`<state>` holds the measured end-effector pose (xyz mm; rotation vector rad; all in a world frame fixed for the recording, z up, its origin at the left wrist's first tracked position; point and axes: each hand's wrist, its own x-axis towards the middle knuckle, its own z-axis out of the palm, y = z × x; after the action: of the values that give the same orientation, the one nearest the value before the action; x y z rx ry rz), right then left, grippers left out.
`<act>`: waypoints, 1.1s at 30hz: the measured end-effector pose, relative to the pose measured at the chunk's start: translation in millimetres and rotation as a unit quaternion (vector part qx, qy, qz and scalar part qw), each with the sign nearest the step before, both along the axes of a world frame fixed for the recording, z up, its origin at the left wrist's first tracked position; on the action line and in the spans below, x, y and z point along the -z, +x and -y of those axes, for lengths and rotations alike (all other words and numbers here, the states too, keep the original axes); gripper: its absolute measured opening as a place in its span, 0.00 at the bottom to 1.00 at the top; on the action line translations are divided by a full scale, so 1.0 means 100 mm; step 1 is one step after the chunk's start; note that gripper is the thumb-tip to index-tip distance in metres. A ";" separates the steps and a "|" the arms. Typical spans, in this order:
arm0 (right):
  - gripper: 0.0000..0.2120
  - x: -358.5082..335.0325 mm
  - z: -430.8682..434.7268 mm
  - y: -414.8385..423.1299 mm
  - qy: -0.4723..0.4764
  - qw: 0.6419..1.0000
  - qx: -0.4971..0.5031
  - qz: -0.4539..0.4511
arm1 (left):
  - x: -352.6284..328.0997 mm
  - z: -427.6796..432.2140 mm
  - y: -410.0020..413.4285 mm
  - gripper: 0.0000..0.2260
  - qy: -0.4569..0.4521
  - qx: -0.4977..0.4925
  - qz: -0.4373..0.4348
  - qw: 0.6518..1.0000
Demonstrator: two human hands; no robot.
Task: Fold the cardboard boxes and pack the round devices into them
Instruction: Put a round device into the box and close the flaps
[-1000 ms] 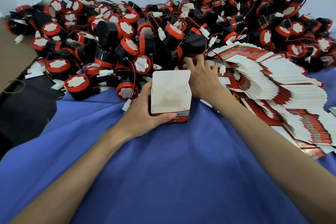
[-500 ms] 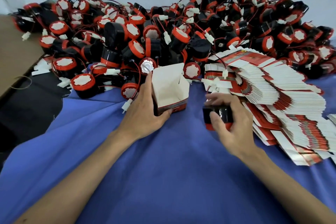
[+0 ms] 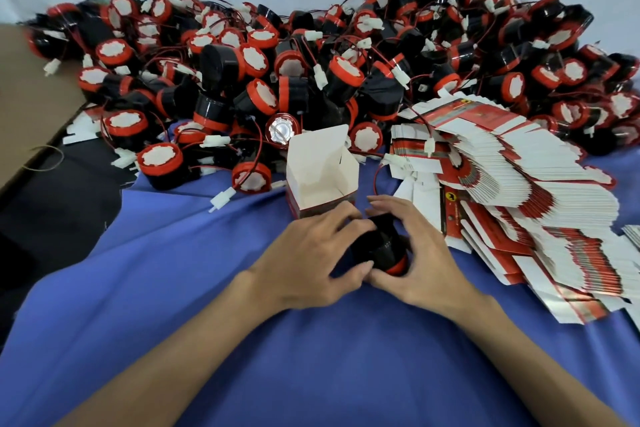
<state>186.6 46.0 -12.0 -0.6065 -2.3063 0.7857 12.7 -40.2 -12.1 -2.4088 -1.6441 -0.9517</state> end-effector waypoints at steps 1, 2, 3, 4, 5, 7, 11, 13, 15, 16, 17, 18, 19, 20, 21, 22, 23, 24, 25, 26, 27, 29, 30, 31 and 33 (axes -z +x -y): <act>0.36 -0.01 0.01 0.01 -0.014 1.000 -0.007 0.001 | 0.00 -0.01 -0.01 0.21 -0.027 -0.003 0.008 1.000; 0.38 -0.03 0.02 0.02 -0.021 1.000 -0.021 0.006 | 0.00 -0.01 -0.03 0.22 -0.044 -0.002 0.013 0.999; 0.41 -0.04 0.03 0.02 -0.019 0.999 -0.039 0.014 | 0.01 -0.01 -0.04 0.24 -0.057 0.003 0.016 0.998; 0.43 -0.05 0.03 0.02 -0.011 0.998 -0.059 0.027 | 0.01 -0.01 -0.04 0.25 -0.066 0.011 0.017 0.998; 0.46 -0.06 0.03 0.02 -0.004 0.996 -0.075 0.043 | 0.01 -0.01 -0.04 0.25 -0.075 0.019 0.017 0.997; 0.48 -0.06 0.02 0.01 -0.002 0.993 -0.090 0.070 | 0.01 -0.01 -0.03 0.26 -0.080 0.027 0.014 0.996; 0.49 -0.06 0.04 0.02 -0.029 0.991 -0.081 0.106 | 0.01 -0.02 -0.04 0.25 -0.068 0.028 0.021 0.997; 0.49 -0.07 0.05 0.01 -0.049 0.988 -0.083 0.122 | 0.00 -0.02 -0.05 0.25 -0.076 0.025 0.041 0.996; 0.49 -0.07 0.06 0.02 -0.053 0.986 -0.082 0.134 | -0.01 -0.01 -0.06 0.25 -0.086 0.019 0.060 0.994; 0.50 -0.07 0.06 0.02 -0.049 0.986 -0.075 0.142 | -0.02 0.00 -0.06 0.25 -0.090 0.015 0.065 0.994; 0.50 -0.06 0.07 0.02 -0.046 0.985 -0.068 0.150 | -0.02 0.00 -0.06 0.26 -0.095 0.013 0.067 0.993; 0.51 -0.06 0.07 0.02 -0.043 0.985 -0.066 0.155 | -0.02 0.00 -0.06 0.27 -0.099 0.011 0.068 0.993; 0.52 -0.06 0.07 0.02 -0.041 0.984 -0.069 0.161 | -0.02 0.00 -0.07 0.27 -0.103 0.008 0.068 0.992; 0.52 -0.07 0.07 0.02 -0.041 0.982 -0.073 0.167 | -0.03 0.00 -0.07 0.28 -0.106 0.006 0.068 0.992; 0.53 -0.07 0.07 0.01 -0.043 0.981 -0.076 0.175 | -0.03 0.00 -0.07 0.29 -0.109 0.005 0.067 0.992; 0.54 -0.07 0.06 0.01 -0.045 0.979 -0.077 0.182 | -0.03 0.00 -0.07 0.29 -0.110 0.006 0.067 0.992; 0.55 -0.07 0.06 0.00 -0.045 0.978 -0.076 0.188 | -0.03 0.00 -0.07 0.28 -0.109 0.007 0.067 0.992; 0.55 -0.07 0.06 0.01 -0.045 0.978 -0.074 0.192 | -0.03 0.00 -0.07 0.28 -0.107 0.007 0.068 0.992; 0.55 -0.07 0.07 0.01 -0.043 0.978 -0.072 0.193 | -0.03 0.00 -0.07 0.27 -0.107 0.008 0.070 0.992; 0.54 -0.07 0.07 0.02 -0.040 0.979 -0.070 0.189 | -0.03 0.00 -0.07 0.26 -0.106 0.009 0.073 0.992; 0.53 -0.06 0.08 0.02 -0.038 0.980 -0.069 0.182 | -0.03 0.00 -0.07 0.25 -0.105 0.012 0.075 0.992; 0.51 -0.04 0.08 0.03 -0.038 0.984 -0.072 0.161 | -0.03 0.00 -0.07 0.24 -0.100 0.017 0.076 0.992; 0.51 -0.03 0.08 0.03 -0.043 0.985 -0.074 0.150 | -0.03 0.00 -0.07 0.24 -0.101 0.020 0.075 0.992; 0.51 -0.01 0.08 0.03 -0.049 0.986 -0.077 0.142 | -0.03 0.00 -0.07 0.24 -0.103 0.023 0.075 0.992; 0.52 0.01 0.07 0.04 -0.067 0.987 -0.079 0.125 | -0.03 0.00 -0.07 0.24 -0.112 0.031 0.084 0.990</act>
<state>190.6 38.6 -13.2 -0.6156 -2.5711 0.9945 5.6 -39.8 -9.2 -2.6005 -1.8339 -1.0582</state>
